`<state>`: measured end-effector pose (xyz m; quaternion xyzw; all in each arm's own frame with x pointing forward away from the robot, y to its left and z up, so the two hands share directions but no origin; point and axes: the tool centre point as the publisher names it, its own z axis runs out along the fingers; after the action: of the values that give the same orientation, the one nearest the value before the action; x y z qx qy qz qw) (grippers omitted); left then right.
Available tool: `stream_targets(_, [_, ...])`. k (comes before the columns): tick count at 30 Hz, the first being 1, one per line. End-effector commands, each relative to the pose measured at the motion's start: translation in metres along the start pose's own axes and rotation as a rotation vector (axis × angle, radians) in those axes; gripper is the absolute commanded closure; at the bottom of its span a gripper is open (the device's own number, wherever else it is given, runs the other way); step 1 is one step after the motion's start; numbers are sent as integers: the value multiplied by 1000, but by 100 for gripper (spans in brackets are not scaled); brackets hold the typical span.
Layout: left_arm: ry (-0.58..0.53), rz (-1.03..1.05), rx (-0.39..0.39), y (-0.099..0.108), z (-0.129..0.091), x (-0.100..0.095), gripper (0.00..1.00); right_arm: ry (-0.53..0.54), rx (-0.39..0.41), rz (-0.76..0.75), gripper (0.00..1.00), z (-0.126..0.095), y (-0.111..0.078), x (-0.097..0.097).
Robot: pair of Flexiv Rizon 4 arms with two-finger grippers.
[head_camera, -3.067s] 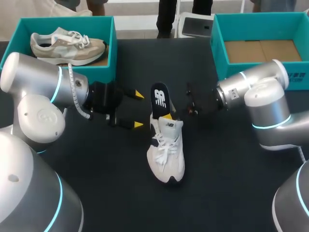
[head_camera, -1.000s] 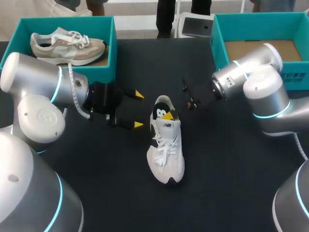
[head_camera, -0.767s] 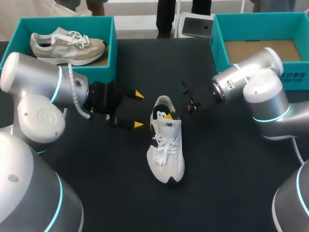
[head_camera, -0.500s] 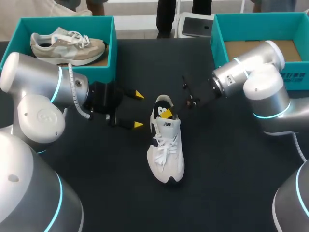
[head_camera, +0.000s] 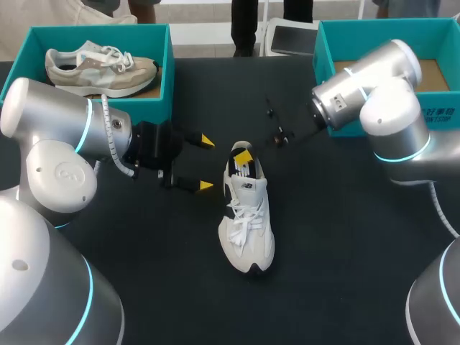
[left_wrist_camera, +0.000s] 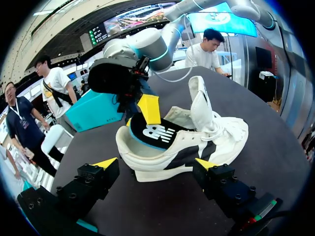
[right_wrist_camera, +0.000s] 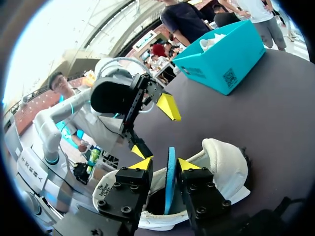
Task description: Take the shoe out of the shoebox, open the shoe tongue, remove and reinsert the insole, then place the shoe into the shoebox
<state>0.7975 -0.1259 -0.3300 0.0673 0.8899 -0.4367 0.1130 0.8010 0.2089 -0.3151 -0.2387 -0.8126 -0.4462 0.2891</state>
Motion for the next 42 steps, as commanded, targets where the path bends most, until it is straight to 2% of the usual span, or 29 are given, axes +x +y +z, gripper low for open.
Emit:
stream_targets(1, [1, 0, -5, -1, 0, 0, 0, -16, 28, -22, 67, -8, 16, 4])
stream_targets(9, [1, 0, -5, -1, 0, 0, 0, -61, 32, -125, 67, -25, 45, 3])
stream_targets(14, [1, 0, -5, -1, 0, 0, 0, -120, -48, -179, 65, -47, 58, 11])
stream_targets(19, [1, 0, -5, -1, 0, 0, 0, -167, -116, -145, 68, -64, 50, 20])
stream_targets(20, [1, 0, -5, -1, 0, 0, 0, -171, -122, -124, 70, -66, 48, 21])
stream_targets(22, [1, 0, -5, -1, 0, 0, 0, -175, -138, -69, 86, -70, 43, 22])
stream_targets(24, [-3, -4, 3, -4, -13, 0, 0, -191, -152, -29, 100, -76, 36, 21])
stream_targets(30, [40, -3, 8, -14, -48, -1, 0, -317, -128, 76, 100, -84, 29, 22])
stream_targets(32, [57, 13, -17, -17, -57, -1, 0, -383, -115, 127, 100, -82, 27, 20])
stream_targets(33, [70, 21, -19, -18, -62, -1, 0, -418, -61, 158, 100, -81, 26, 20])
stream_targets(34, [75, 32, -33, -19, -66, -2, 0, -448, -52, 181, 100, -80, 26, 19])
stream_targets(35, [80, 35, -44, -20, -70, -4, 0, -474, -8, 193, 100, -78, 26, 19])
stream_targets(39, [117, 72, -81, -20, -84, -10, 0, -454, -21, 197, 100, -74, 26, 18])
stream_targets(42, [102, 67, -124, -17, -92, -17, 0, -454, -21, 197, 100, -74, 26, 18])
